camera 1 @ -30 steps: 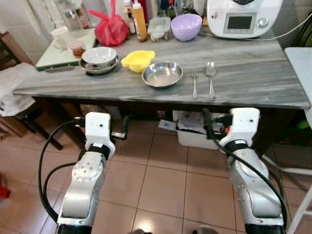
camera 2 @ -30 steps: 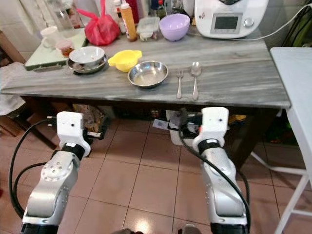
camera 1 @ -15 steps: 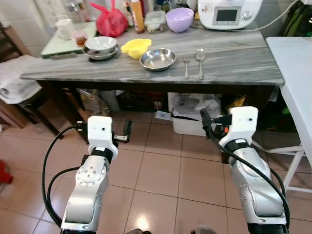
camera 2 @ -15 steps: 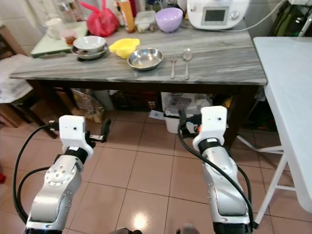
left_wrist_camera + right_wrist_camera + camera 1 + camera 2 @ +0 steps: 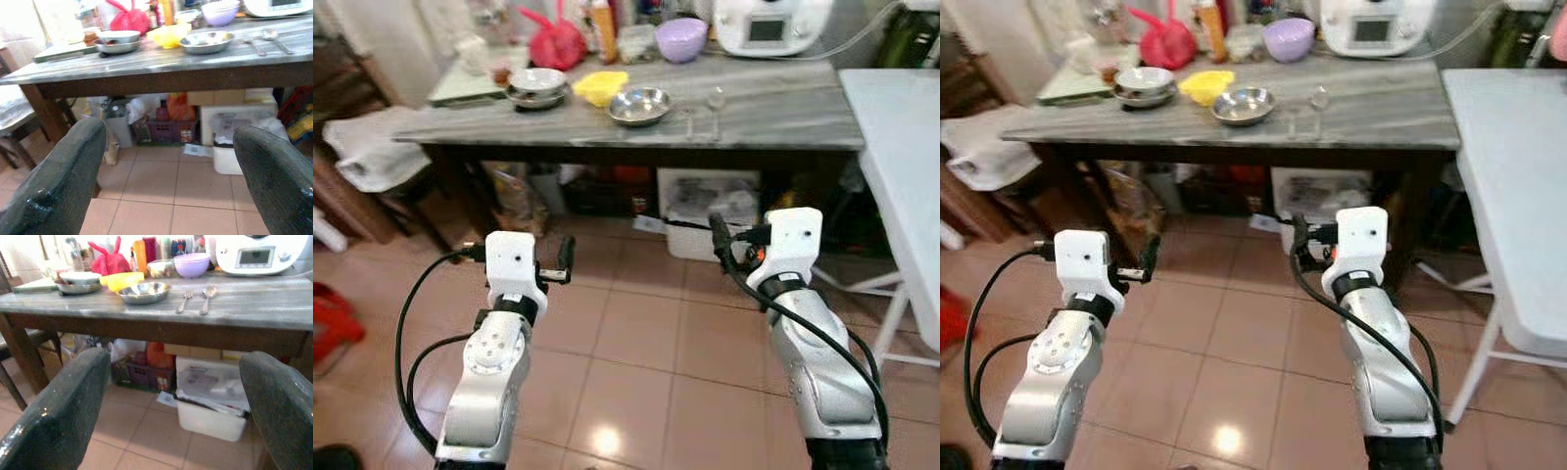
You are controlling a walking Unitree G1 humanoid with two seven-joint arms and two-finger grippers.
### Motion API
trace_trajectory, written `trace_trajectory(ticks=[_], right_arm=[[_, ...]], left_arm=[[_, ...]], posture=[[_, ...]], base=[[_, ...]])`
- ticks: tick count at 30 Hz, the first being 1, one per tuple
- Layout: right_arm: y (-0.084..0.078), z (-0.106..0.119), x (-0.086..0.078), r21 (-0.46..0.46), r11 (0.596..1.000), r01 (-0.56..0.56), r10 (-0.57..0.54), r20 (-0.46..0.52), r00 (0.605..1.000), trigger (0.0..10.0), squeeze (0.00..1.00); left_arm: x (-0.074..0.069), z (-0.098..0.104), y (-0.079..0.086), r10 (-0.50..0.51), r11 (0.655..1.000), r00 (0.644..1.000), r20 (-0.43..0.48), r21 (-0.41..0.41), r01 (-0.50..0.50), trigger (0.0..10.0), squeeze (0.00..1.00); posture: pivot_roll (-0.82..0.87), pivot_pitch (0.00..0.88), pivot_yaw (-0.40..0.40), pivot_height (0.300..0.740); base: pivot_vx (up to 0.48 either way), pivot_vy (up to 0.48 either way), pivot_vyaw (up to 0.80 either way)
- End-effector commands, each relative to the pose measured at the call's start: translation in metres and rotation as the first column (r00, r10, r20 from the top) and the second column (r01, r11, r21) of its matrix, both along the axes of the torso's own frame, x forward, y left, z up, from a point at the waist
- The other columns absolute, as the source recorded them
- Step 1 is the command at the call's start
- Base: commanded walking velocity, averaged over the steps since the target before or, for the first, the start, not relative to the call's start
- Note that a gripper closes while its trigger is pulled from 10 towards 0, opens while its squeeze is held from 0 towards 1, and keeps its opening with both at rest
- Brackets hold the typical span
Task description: Setting the table
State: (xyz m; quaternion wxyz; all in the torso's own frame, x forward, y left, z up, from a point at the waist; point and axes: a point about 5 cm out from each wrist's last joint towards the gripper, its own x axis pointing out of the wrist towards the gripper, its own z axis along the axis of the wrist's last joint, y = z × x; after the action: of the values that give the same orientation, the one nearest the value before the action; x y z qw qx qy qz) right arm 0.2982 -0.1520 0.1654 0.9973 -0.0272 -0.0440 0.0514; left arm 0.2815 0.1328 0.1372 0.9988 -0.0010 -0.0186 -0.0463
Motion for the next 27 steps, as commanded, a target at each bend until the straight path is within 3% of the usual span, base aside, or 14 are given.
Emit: trace_trajectory(ticks=[1,11,22,27], right_arm=[[0.0002,0.0009,0.0007,0.002,1.0,0.004,-0.004,0.005,1.0,10.0,0.0],[0.0016,0.0001,0.003,0.001,1.0,0.009,-0.009,0.004,1.0,10.0,0.0],[0.0044,0.0006,0.0058,0.005,1.0,0.004,-0.004,0.009,1.0,10.0,0.0],[0.0037,0.0001,0.0054,0.009,1.0,0.012,-0.012,0.007,1.0,10.0,0.0]], left_arm=[[0.0028,0.0031,0.0034,0.0,1.0,1.0,0.014,0.006,0.0,10.0,0.0],[0.0054,0.0087,-0.0004,-0.059,0.997,0.998,0.036,-0.048,0.061,10.0,0.0],[0.004,0.0094,-0.0026,-0.076,0.995,0.996,0.038,-0.063,0.078,10.0,0.0],[0.005,0.0093,-0.0029,-0.088,0.994,0.995,0.034,-0.068,0.091,10.0,0.0]], posture=[[-0.13,0.097,0.143,0.74],[-0.12,0.087,0.142,0.74],[-0.11,0.083,0.143,0.74],[-0.12,0.084,0.151,0.74]], base=[[0.0,0.0,0.0],[0.0,0.0,-0.22],[0.0,-0.267,-0.12],[0.0,-0.3,-0.55]])
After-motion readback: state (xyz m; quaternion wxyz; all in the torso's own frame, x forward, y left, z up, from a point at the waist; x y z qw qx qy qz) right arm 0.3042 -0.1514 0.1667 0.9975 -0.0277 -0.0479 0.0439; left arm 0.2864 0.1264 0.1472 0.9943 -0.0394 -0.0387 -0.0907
